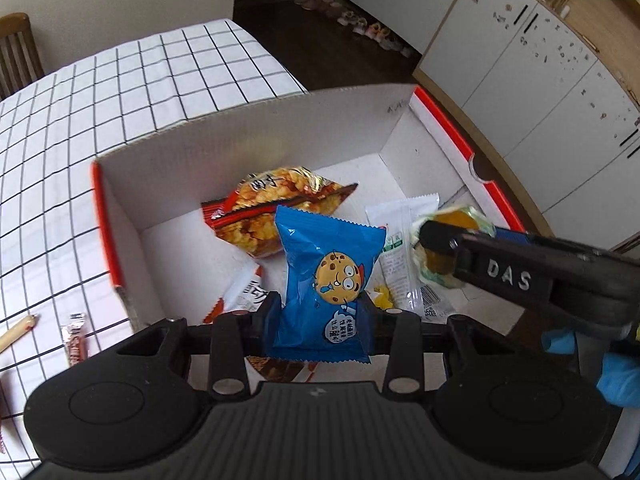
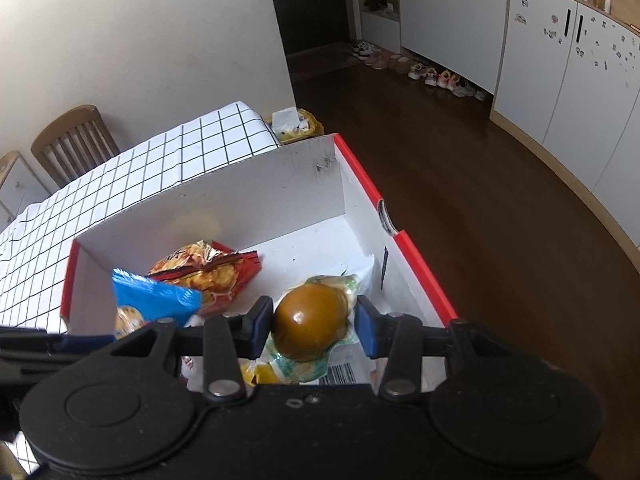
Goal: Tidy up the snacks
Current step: 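Carry the blue packet and egg snack into the red box and release both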
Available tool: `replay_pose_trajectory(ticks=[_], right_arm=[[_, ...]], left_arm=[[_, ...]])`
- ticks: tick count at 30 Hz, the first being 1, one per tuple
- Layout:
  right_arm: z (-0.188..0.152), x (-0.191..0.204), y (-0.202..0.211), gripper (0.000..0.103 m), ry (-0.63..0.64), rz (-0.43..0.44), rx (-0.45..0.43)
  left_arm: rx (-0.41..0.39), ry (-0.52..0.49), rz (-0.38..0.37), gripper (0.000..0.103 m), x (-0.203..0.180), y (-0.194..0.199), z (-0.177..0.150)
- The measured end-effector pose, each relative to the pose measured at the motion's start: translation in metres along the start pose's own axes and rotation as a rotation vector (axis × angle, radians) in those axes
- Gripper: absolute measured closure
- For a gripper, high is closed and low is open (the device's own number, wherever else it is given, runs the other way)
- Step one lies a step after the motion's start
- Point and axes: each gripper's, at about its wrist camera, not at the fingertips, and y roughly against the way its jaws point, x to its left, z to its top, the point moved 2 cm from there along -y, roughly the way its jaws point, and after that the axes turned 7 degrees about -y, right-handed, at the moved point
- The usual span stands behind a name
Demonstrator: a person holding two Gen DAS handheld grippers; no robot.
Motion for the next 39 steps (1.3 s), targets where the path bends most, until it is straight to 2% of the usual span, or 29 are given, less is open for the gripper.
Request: replay_pose_trajectory(ticks=[12, 21, 26, 31, 39], right_arm=[[0.007, -0.003, -0.023, 0.060, -0.028, -0.022, 0.047], [0.007, 0.003, -0.030, 0.060, -0.003, -0.032, 0.064], [0.007, 0.004, -0.023, 0.056, 0.008, -0.024, 0.051], [0.008, 0.004, -0.009, 0.050, 0.013, -0.011, 0.033], [0.005, 0.007, 0.018, 0.043, 0.022, 0.016, -0.007]], left_arm=[[0.071, -0.004, 0.012, 0.065, -0.004, -0.033, 0.002], [0.075, -0.018, 0.032, 0.064, -0.006, -0.038, -0.001], [0.056, -0.042, 0.036, 0.063, -0.010, -0.030, -0.003], [0.004, -0.055, 0.035, 0.043, -0.010, -0.008, -0.009], [-0.058, -0.027, 0.008, 0.042, 0.002, 0.032, -0.019]])
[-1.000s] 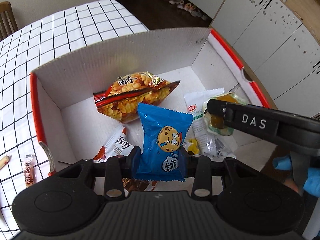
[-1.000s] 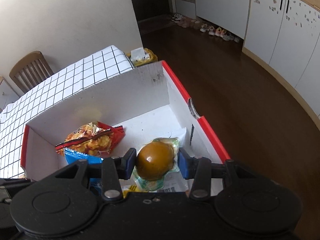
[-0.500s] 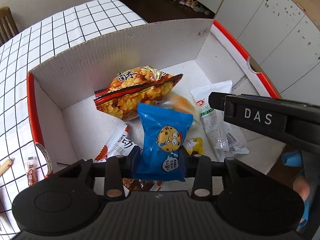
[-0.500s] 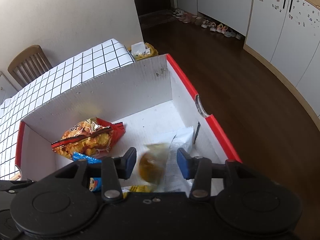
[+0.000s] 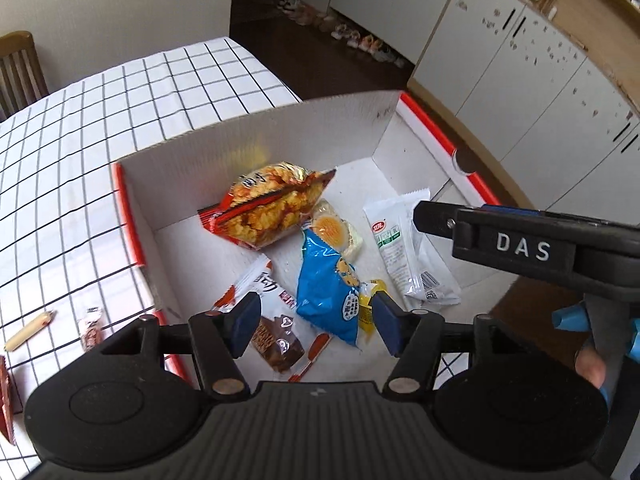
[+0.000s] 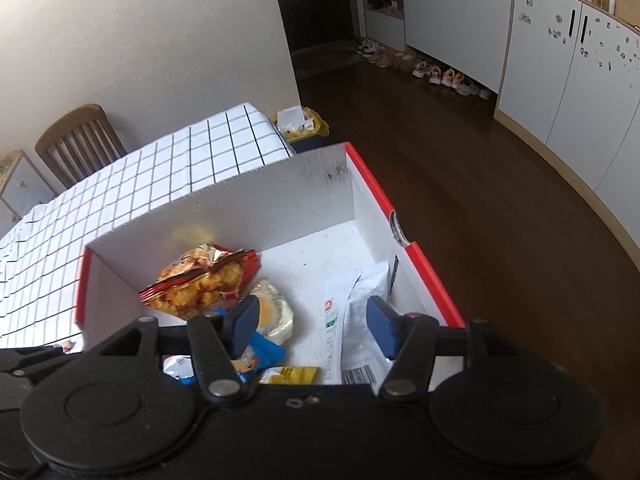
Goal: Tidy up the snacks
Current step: 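Carry the blue packet and egg snack into the red box and release both, then move both open grippers back toward the snacks on the table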
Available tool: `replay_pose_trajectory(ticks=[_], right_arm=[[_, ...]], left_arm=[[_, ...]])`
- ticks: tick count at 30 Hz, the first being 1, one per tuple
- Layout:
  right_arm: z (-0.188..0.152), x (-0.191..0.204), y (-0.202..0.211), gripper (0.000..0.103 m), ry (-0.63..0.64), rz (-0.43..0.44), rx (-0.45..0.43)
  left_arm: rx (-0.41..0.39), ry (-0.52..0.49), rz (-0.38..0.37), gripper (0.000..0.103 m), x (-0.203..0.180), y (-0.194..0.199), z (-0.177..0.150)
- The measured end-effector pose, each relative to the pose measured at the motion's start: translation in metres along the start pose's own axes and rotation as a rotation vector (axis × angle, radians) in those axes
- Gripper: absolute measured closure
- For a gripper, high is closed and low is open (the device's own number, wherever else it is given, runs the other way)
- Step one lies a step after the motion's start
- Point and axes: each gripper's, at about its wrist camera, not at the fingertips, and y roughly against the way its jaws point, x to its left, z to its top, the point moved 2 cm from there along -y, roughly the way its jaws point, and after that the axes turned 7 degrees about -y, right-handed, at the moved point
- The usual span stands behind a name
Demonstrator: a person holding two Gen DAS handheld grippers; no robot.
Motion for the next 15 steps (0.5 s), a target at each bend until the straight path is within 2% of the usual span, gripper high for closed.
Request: replay_pose_trajectory(ticks=[8, 15], right_arm=[[-0.007, 0.016, 0.028, 0.040, 0.027, 0.032, -0.033], [-0.012, 0.037, 0.050, 0.035, 0.067, 0.072, -0.073]], left_arm=[[-0.057, 0.048, 0.015, 0.042, 0.019, 0.038, -0.011], [-0.096, 0.069, 0.070, 0.042, 0.039, 0.071, -0.024]])
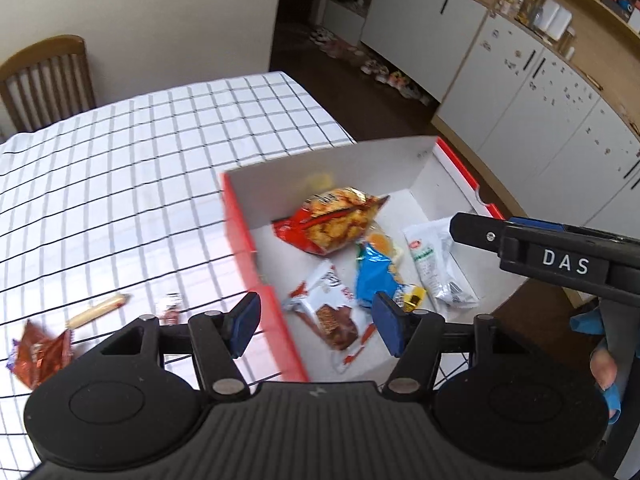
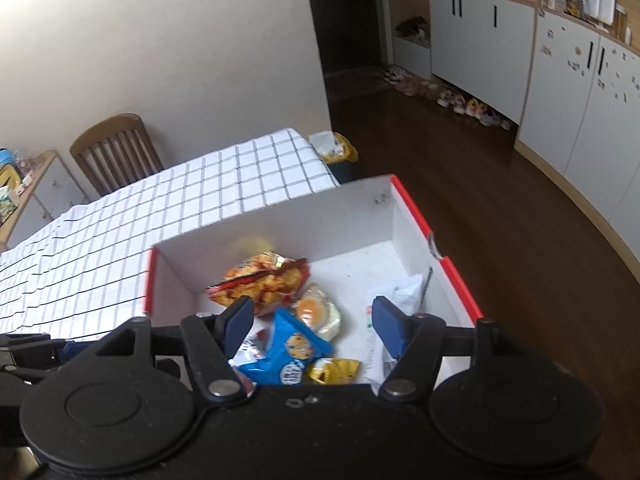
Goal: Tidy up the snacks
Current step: 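Move both open grippers back toward the snacks on the table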
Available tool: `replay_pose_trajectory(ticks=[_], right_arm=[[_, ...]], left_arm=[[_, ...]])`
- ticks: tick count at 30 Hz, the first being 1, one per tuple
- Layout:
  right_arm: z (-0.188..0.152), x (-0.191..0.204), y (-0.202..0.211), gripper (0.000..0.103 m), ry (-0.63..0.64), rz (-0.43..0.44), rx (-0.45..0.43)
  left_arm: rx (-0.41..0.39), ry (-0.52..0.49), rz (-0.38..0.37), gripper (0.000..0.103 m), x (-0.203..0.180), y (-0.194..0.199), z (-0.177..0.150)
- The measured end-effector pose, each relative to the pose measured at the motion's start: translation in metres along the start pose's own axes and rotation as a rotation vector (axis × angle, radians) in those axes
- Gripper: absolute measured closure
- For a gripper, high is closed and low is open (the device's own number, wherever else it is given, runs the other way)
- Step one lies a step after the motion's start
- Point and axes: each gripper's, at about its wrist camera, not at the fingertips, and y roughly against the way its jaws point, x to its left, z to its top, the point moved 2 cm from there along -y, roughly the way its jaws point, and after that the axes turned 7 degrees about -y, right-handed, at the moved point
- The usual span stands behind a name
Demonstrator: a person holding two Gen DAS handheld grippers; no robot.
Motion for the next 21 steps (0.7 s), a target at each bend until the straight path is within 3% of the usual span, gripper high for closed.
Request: replay_pose_trajectory(ticks=[10, 21], right_arm=[[-0.007, 0.031, 0.019, 0.031, 0.020, 0.106, -0.029], [-0.029, 0.078, 0.035, 0.023, 0.091, 0.222, -0.040]], left_arm=[[-0.088, 0.031, 0.073, 0.042, 0.037, 0.049, -0.021], [-0.124, 0.127, 0.134, 0.042, 0.088, 0.084, -0.059]])
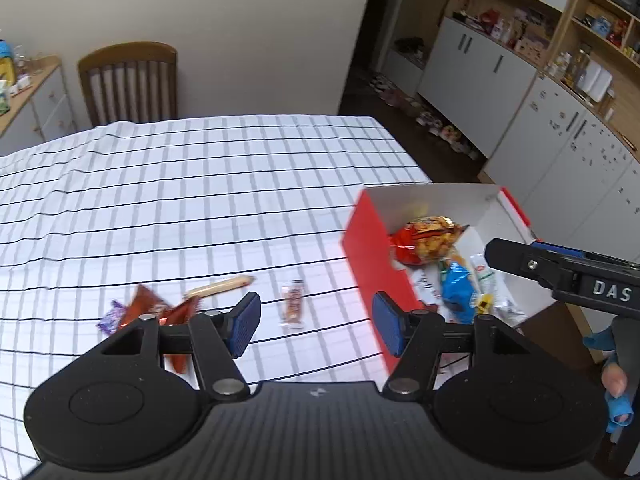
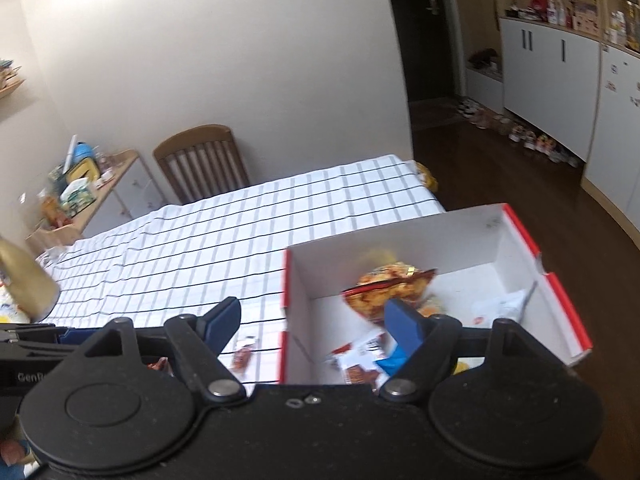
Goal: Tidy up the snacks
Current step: 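Move both open grippers back toward the snacks on the table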
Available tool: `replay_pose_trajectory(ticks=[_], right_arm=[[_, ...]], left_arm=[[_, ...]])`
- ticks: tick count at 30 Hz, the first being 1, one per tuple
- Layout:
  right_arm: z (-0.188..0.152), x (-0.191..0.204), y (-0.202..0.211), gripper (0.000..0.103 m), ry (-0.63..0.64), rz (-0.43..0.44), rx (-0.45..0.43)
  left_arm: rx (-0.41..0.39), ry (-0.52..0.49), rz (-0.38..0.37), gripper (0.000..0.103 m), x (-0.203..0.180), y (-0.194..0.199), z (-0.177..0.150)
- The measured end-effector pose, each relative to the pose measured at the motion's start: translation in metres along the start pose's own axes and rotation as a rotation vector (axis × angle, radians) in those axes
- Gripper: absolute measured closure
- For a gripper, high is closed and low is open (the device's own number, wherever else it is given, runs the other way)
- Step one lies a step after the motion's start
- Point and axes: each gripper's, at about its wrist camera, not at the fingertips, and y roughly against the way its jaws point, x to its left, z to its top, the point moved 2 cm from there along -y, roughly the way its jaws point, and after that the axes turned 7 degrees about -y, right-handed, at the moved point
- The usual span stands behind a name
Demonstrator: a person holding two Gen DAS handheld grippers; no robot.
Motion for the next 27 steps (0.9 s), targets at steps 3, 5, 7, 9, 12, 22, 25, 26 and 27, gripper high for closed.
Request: replay_pose_trajectory(ticks=[3, 5, 7, 9, 12, 22, 25, 26, 27], right_arm=[[-0.005, 0.013, -0.002, 0.020, 0.014, 0.029, 0.008], [-0.008, 0.022, -0.004, 0.018, 0.028, 0.046, 0.013], [-0.013, 0.031, -0.005, 0.017, 0.048, 0.060, 0.014], [-0.017, 0.040, -0.008, 0.017, 0.066, 0.077, 0.021], [-0.025, 0.052, -0.012, 0.014, 0.091, 0.095, 0.024], [-0.042, 0.078, -0.025, 0.000, 0.124, 0.170, 0.046], [-0.048, 0.084, -0.031, 0.000, 0.122, 0.188, 0.070], [-0.049, 0.086, -0.034, 0.000, 0.126, 0.187, 0.077], [-0.050, 0.088, -0.037, 0.000, 0.132, 0.185, 0.082]], left_arm=[[-0.013, 0.016, 0.025, 0.042, 0.015, 0.008, -0.009], [-0.014, 0.038, 0.038, 0.042, 0.025, 0.012, -0.013], [-0.019, 0.060, 0.045, 0.032, 0.036, 0.016, -0.018], [-0.034, 0.074, 0.065, 0.031, 0.045, 0.021, -0.023], [-0.040, 0.083, 0.096, 0.031, 0.057, 0.025, -0.030], [-0.056, 0.243, 0.140, 0.021, 0.104, 0.025, -0.053], [-0.029, 0.342, 0.138, 0.021, 0.124, 0.017, -0.055], [-0.018, 0.370, 0.145, 0.021, 0.130, 0.013, -0.055], [-0.007, 0.398, 0.152, 0.021, 0.137, 0.010, -0.055]])
